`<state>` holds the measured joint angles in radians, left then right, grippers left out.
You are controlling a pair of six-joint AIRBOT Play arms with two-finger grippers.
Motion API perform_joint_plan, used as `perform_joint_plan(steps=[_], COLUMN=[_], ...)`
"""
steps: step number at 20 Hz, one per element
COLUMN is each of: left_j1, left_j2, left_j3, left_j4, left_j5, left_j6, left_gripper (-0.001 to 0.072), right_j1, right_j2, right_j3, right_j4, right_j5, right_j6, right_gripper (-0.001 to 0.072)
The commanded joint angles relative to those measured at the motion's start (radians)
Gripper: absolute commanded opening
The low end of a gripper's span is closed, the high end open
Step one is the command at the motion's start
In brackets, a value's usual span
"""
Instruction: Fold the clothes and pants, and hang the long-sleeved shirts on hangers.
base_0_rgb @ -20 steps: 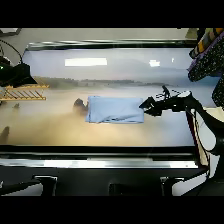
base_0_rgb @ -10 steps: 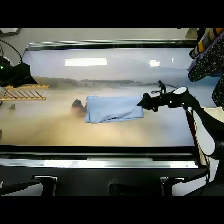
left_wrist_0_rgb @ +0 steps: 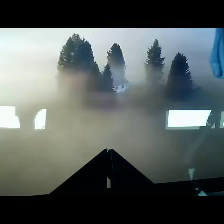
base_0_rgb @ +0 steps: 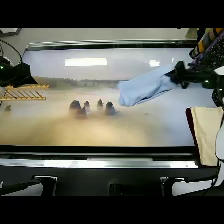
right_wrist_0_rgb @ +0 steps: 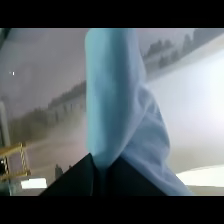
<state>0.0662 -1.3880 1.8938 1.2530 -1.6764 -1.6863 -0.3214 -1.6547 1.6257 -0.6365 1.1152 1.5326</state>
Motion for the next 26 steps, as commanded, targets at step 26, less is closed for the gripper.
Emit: perform_joint_plan(steps=[26], left_j1=[0.001], left_j2=[0.000], left_j3=[0.000], left_j4=[0.001], left_j5=[0.000], left_j6=[0.003], left_gripper=[0.0018], right_j1=[-0.444], right_j2=[0.268], right_j3=[0.078], right_j4=[-0.761], right_j5=[0.232], right_j6=[0.656], right_gripper=[0.0030])
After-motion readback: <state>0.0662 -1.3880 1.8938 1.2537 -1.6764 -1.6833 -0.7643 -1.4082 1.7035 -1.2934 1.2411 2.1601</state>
